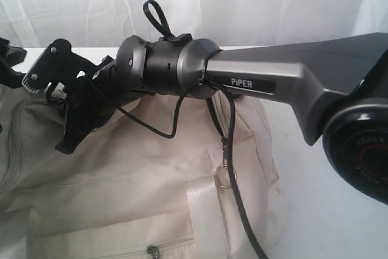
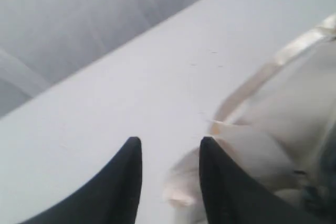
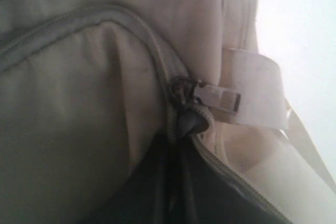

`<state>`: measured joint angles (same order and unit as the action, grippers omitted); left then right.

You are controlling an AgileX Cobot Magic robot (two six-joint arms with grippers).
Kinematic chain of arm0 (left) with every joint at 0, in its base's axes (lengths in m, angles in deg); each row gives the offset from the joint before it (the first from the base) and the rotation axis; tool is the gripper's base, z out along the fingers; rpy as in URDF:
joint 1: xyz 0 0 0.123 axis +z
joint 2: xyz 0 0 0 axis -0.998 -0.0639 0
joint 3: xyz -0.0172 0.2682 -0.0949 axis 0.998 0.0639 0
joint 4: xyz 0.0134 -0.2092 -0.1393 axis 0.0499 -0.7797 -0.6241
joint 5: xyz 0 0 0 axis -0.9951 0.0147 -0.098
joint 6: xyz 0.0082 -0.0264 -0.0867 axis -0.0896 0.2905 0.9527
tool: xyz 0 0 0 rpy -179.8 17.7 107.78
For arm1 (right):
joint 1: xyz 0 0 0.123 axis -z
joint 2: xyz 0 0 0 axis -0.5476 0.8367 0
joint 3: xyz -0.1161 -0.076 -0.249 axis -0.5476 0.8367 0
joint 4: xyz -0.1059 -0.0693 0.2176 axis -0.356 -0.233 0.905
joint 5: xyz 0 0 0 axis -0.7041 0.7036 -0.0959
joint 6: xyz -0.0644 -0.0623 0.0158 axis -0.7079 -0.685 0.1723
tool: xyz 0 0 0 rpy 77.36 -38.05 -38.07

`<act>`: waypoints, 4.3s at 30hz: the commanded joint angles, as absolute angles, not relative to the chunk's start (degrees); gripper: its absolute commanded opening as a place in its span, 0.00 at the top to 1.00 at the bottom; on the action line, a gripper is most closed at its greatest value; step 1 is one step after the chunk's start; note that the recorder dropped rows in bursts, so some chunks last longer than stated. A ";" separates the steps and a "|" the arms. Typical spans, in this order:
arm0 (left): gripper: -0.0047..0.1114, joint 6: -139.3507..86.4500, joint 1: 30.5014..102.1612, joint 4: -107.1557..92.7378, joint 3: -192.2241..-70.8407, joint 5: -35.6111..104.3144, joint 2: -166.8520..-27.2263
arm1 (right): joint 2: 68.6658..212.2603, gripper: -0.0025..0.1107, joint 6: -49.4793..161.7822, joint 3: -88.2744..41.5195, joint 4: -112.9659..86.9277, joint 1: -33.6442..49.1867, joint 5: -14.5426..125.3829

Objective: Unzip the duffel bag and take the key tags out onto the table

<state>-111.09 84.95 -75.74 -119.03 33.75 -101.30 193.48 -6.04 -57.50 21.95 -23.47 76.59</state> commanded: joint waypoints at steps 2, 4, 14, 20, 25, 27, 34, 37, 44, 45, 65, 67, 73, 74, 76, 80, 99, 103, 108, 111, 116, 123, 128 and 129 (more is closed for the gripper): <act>0.61 -128.28 85.09 -78.67 -119.49 33.95 -100.71 | 194.11 0.98 -6.74 -56.69 20.11 -23.95 78.16; 0.61 -132.74 85.09 -78.67 -119.49 30.92 -100.71 | 194.11 0.98 -6.74 -56.69 20.11 -23.95 78.16; 0.61 -140.75 85.09 -78.56 -119.49 24.31 -102.03 | 191.51 0.98 -10.04 -56.69 19.36 -23.95 77.04; 0.63 -140.29 85.09 -78.56 -119.49 22.60 -102.03 | 190.08 0.98 -12.33 -56.69 17.89 -23.95 75.55; 0.65 -136.33 85.09 -78.56 -119.49 20.71 -102.03 | 189.93 0.98 -12.33 -56.69 17.50 -23.95 72.42; 0.65 -136.02 85.09 -78.56 -119.49 19.71 -102.03 | 189.93 0.98 -12.33 -56.69 17.50 -23.95 71.86; 0.65 -133.57 85.09 -78.09 -119.49 19.67 -102.03 | 189.83 0.98 -12.33 -56.69 14.78 -23.95 71.97; 0.65 -126.80 85.09 -74.29 -119.49 19.72 -102.03 | 189.88 0.98 -12.33 -56.69 13.94 -23.95 71.97; 0.49 -110.73 85.09 -62.83 -119.49 17.38 -103.22 | 189.79 0.98 -12.22 -56.69 13.93 -23.95 71.97; 0.49 -110.73 85.09 -62.83 -119.49 17.14 -103.36 | 189.79 0.98 -12.22 -56.69 13.93 -23.95 71.97; 0.96 -112.37 85.09 -60.42 -119.49 16.98 -105.59 | 190.24 0.98 -12.10 -56.69 13.93 -22.49 72.05; 0.96 -112.37 85.09 -60.01 -119.49 17.30 -104.50 | 190.38 0.98 -11.06 -56.69 13.93 -21.57 72.05; 0.96 -111.02 85.09 -59.18 -119.49 17.56 -101.92 | 190.73 0.98 -7.16 -56.69 13.93 -19.70 72.05; 0.96 -110.42 85.09 -58.08 -119.49 17.56 -101.66 | 190.87 0.98 -7.16 -56.69 13.93 -19.48 72.05; 0.96 -110.17 85.09 -55.70 -119.49 16.93 -101.32 | 191.00 0.98 -7.16 -56.69 13.93 -19.33 72.05; 0.96 -104.35 85.09 -50.75 -119.49 16.84 -101.05 | 191.61 0.98 -7.16 -56.69 13.84 -19.31 72.05; 0.92 -97.91 85.09 -49.34 -119.49 17.97 -99.96 | 192.09 0.98 -4.28 -56.69 13.84 -18.15 72.12; 0.69 -101.97 85.09 -56.20 -119.49 19.75 -99.96 | 192.09 0.98 -4.28 -56.69 13.95 -18.26 72.12; 0.53 -101.85 85.09 -63.46 -119.49 24.84 -99.96 | 192.00 0.98 -4.28 -56.69 14.14 -18.39 72.24; 0.53 -101.85 85.09 -69.90 -119.58 26.56 -99.96 | 191.39 0.98 -4.28 -56.69 14.14 -18.92 72.52; 0.54 -101.85 85.09 -76.88 -119.58 29.13 -99.96 | 189.68 0.98 -4.51 -56.69 14.14 -21.13 72.83; 0.67 -101.85 85.09 -77.05 -119.58 32.23 -100.86 | 188.71 0.98 -4.77 -56.69 13.45 -22.71 79.61; 0.68 -99.12 85.09 -77.05 -119.58 26.93 -103.02 | 188.58 0.98 -4.77 -56.69 11.07 -22.71 82.56; 0.68 -98.08 85.09 -77.05 -119.58 26.41 -103.44 | 188.42 0.98 -4.77 -56.69 10.93 -22.71 83.46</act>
